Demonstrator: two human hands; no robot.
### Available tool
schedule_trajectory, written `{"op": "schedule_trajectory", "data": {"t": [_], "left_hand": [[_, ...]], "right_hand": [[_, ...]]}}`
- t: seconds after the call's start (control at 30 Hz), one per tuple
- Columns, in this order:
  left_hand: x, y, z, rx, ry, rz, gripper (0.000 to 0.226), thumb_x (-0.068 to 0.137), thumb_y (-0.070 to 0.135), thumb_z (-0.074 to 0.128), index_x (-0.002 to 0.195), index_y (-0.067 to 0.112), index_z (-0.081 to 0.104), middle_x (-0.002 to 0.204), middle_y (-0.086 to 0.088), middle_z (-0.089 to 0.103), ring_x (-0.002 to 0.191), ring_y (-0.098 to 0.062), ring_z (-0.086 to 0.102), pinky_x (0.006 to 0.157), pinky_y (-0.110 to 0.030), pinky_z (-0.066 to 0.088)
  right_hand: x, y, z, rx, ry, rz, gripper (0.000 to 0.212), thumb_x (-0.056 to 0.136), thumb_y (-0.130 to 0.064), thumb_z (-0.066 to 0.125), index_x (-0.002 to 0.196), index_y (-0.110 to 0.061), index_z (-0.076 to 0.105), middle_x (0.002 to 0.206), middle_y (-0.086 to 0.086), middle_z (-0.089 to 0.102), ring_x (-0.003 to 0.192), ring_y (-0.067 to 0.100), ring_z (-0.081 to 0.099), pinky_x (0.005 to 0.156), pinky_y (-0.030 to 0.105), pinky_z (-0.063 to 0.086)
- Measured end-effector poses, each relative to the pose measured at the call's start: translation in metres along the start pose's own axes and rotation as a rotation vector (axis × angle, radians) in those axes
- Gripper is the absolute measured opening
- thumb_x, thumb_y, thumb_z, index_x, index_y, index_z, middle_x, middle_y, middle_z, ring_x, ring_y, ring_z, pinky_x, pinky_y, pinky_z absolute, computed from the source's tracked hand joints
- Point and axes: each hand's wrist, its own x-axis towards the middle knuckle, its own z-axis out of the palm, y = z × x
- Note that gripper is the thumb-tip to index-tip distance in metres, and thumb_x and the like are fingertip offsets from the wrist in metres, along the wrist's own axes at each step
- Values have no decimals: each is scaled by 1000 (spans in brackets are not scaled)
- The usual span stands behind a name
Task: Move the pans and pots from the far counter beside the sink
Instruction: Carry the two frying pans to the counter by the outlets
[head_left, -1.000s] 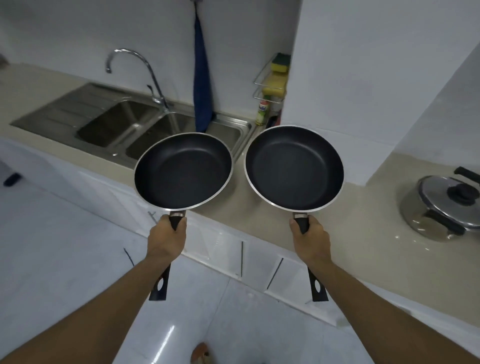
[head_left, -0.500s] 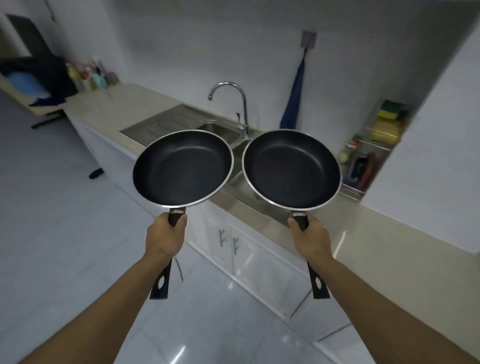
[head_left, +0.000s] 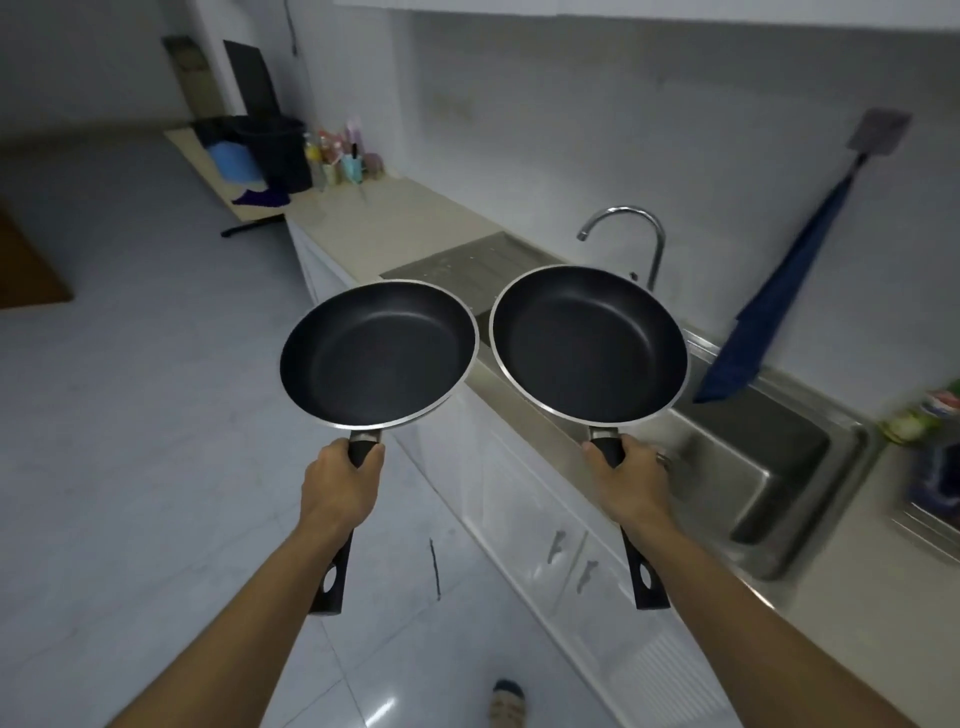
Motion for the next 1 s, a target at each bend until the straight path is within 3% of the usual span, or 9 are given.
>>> {"op": "schedule_trajectory", "data": {"t": [0.27, 0.43, 0.67, 0.77, 0.9, 1.0], "left_hand": [[102, 0, -12, -1, 64, -94, 31, 94, 37, 58, 77, 12, 58, 68, -8, 62, 59, -24, 61, 51, -32, 49], [162, 7, -22, -17, 132, -113, 32, 94, 38, 57, 75, 12, 57, 66, -7, 62, 58, -25, 61, 51, -30, 46], [262, 1, -41, -19, 204, -152, 35, 94, 40, 55, 82, 7, 60, 71, -11, 63, 62, -29, 60, 56, -35, 49], [311, -8, -55, -14, 216, -143, 36, 94, 41, 56, 83, 7, 60, 71, -11, 63, 64, -30, 62, 60, -41, 55], [378, -19, -82, 1, 202, -119, 35, 93, 41, 56, 82, 8, 60, 71, -11, 64, 65, -31, 63, 63, -44, 57], [427, -26, -106, 25, 177, -98, 34, 93, 41, 56, 81, 9, 60, 70, -11, 64, 64, -31, 64, 62, -46, 58]], "right_hand": [[105, -65, 88, -31, -123, -66, 29, 91, -36, 63, 97, -8, 64, 88, 10, 67, 84, 32, 62, 76, 39, 50], [164, -111, 139, 28, -168, -123, 27, 90, -35, 63, 97, -9, 64, 88, 6, 65, 84, 29, 64, 79, 43, 54], [229, -158, 208, 23, -195, -143, 23, 89, -38, 63, 91, -15, 61, 80, 1, 65, 73, 18, 61, 55, 24, 39], [251, -178, 243, 29, -188, -140, 22, 89, -36, 63, 91, -14, 62, 81, 2, 65, 74, 20, 61, 56, 25, 39], [277, -208, 291, -11, -163, -107, 24, 90, -38, 62, 96, -15, 63, 85, 3, 65, 80, 25, 60, 69, 30, 42], [292, -228, 324, -36, -135, -79, 21, 90, -38, 62, 89, -17, 59, 74, -4, 58, 74, 23, 55, 69, 31, 41]]}}
